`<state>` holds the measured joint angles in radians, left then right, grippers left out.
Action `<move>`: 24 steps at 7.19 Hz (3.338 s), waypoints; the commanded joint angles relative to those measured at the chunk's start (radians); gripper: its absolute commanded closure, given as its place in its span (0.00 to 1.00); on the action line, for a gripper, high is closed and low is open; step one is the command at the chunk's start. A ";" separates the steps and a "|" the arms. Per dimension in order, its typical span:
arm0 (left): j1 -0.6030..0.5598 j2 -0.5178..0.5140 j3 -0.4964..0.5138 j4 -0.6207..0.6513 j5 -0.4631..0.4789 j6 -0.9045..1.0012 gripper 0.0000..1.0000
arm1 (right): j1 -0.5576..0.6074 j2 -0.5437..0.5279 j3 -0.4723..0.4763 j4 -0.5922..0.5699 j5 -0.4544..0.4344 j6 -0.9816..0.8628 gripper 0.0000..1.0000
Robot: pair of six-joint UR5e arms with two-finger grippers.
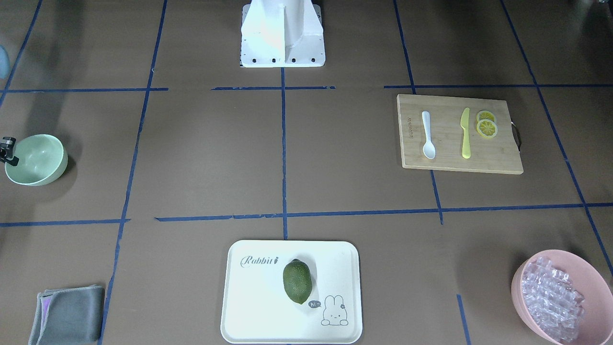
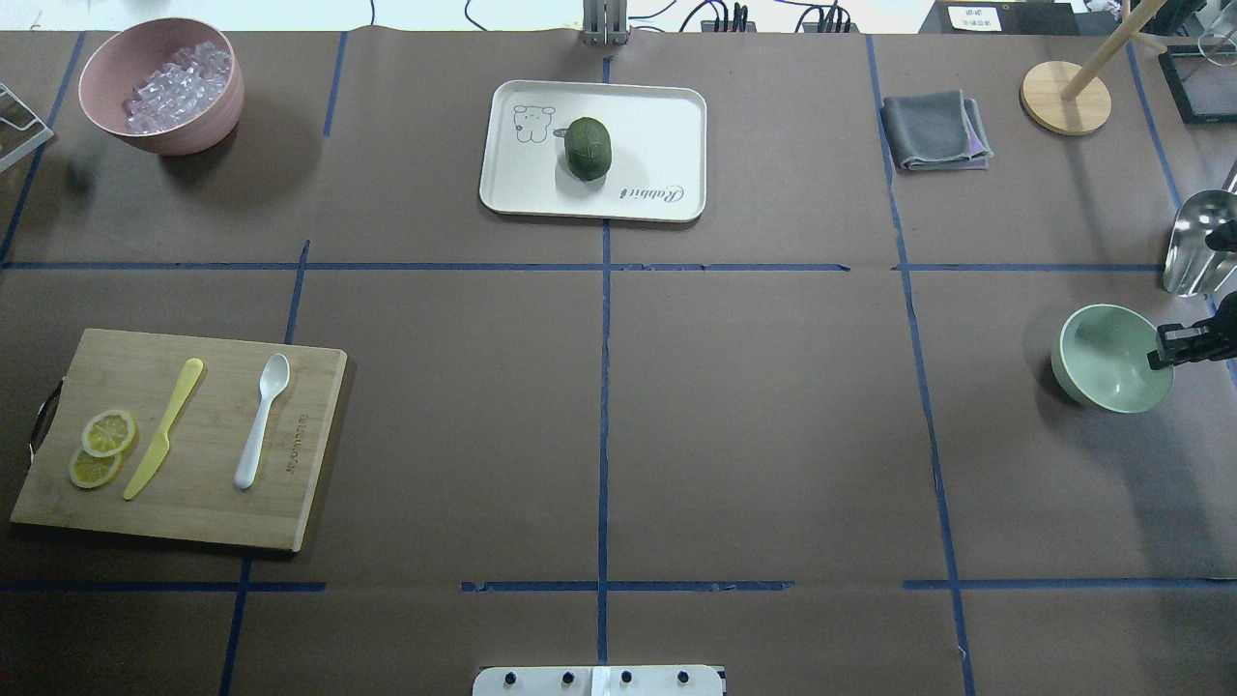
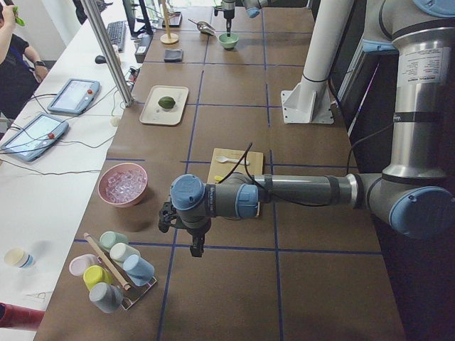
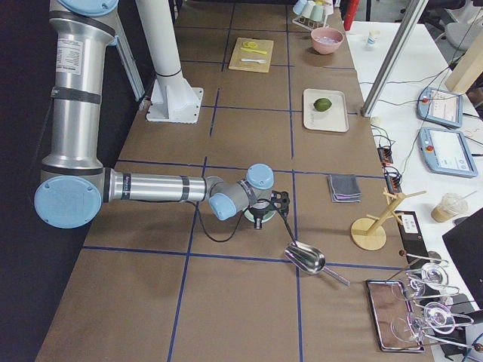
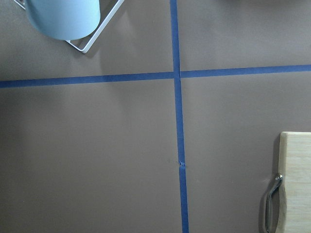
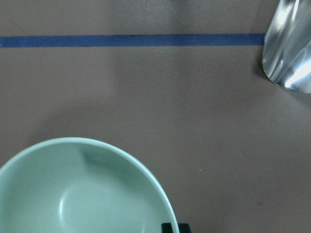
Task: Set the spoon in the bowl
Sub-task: 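Grasp the rim of the pale green bowl with the right gripper, then slide the green bowl with the right gripper toward the table centre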
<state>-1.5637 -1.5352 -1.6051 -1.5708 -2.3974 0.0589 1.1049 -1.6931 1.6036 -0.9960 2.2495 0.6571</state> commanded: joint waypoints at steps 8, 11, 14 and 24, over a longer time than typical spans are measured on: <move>-0.001 0.000 0.001 0.000 0.000 -0.008 0.00 | -0.425 0.617 0.290 -0.632 -0.193 0.655 1.00; -0.001 0.001 -0.001 0.000 -0.002 -0.008 0.00 | -0.591 0.751 0.137 -0.521 -0.353 0.833 1.00; -0.001 0.001 -0.001 0.000 0.000 -0.008 0.00 | -0.623 0.822 0.015 -0.454 -0.398 0.885 0.99; 0.013 0.004 -0.122 0.000 0.014 -0.071 0.00 | -0.577 0.761 0.160 -0.531 -0.380 0.872 0.00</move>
<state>-1.5607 -1.5298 -1.6705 -1.5714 -2.3879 0.0117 0.5021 -0.9179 1.7102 -1.4711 1.8605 1.5371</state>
